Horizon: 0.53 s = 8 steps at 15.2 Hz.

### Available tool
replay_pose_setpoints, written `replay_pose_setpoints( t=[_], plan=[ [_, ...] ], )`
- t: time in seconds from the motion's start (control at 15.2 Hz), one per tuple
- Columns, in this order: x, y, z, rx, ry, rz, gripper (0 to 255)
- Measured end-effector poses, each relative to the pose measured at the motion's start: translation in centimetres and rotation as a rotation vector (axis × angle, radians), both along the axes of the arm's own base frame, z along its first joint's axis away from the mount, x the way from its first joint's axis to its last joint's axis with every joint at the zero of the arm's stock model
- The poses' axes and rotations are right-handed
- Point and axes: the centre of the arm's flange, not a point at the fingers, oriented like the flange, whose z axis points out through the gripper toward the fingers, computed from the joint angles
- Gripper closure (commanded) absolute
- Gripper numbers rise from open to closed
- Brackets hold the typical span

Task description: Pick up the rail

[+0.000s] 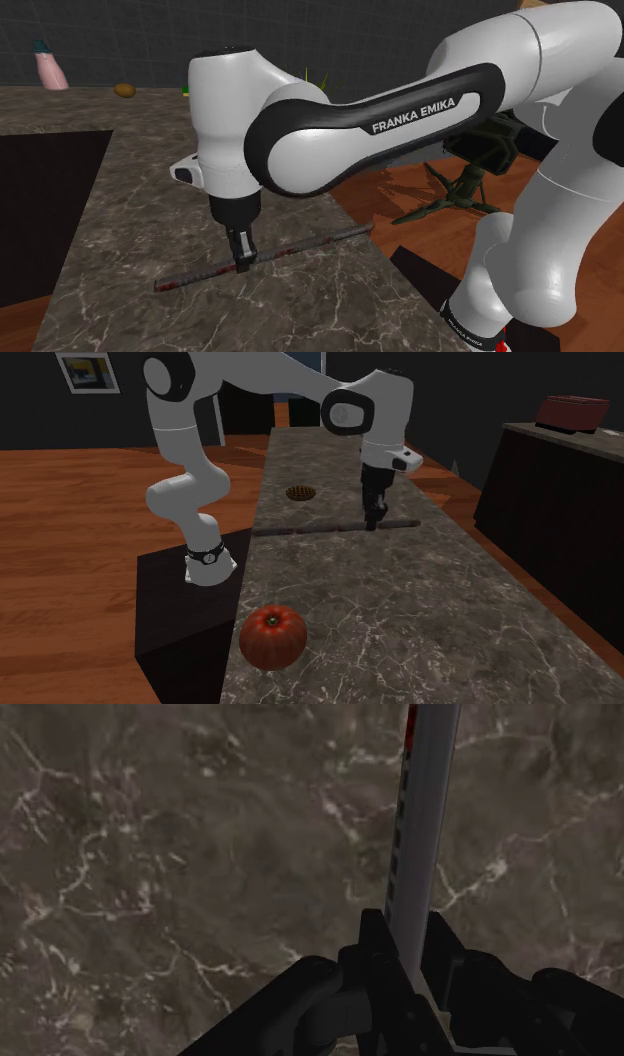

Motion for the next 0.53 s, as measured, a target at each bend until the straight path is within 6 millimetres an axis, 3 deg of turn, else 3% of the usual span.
replay_pose_setpoints(
  t=[0.53],
  plan=[
    [0.0, 0.0, 4.0, 0.000, 0.000, 0.000, 255]
  ],
)
